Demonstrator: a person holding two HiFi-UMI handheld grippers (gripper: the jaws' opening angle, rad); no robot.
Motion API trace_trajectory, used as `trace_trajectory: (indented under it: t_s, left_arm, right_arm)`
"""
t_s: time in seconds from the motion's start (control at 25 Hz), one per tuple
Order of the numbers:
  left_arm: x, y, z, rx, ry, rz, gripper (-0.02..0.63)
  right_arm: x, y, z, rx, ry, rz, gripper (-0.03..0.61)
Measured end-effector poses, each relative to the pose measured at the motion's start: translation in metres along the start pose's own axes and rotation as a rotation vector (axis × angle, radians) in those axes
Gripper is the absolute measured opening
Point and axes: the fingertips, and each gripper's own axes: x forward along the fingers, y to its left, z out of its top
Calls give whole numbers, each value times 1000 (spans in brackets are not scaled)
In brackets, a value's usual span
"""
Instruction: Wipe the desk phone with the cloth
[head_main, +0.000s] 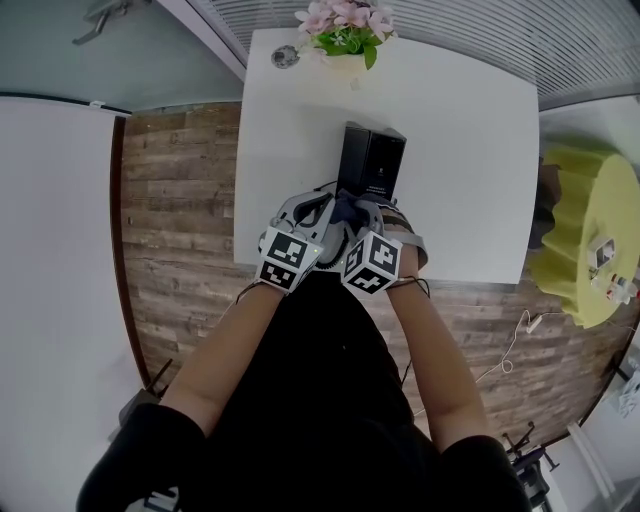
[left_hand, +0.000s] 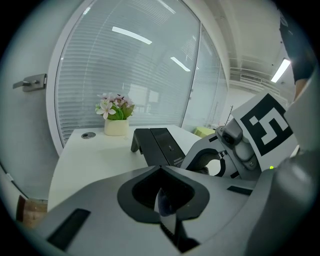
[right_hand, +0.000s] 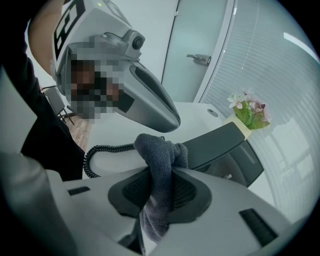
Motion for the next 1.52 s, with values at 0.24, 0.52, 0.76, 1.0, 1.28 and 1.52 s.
trace_trajectory:
  t_s: [0.24, 0.52, 0.76, 1.0, 1.28, 1.52]
  left_arm:
    - [2, -8, -19, -20, 40, -7, 9]
    - [-4, -13, 0, -26, 8, -10, 9]
    - [-6, -3, 51, 3, -65, -1, 9]
    - [4, 9, 98, 33, -131, -9, 9]
    - [20, 19, 132, 52, -165, -14, 9]
    - [32, 32, 133, 59, -144, -10, 9]
  right_arm:
    - [2, 19, -6, -8, 14, 35, 92]
    - [-6, 19, -7, 1, 24, 71, 94]
    - [-31, -19, -3, 3, 31, 8, 94]
    - [-51, -78, 7, -2, 27, -117, 95]
    - [-52, -128, 16, -7, 23, -212, 95]
    - [-40, -146, 21, -21, 30, -240, 95]
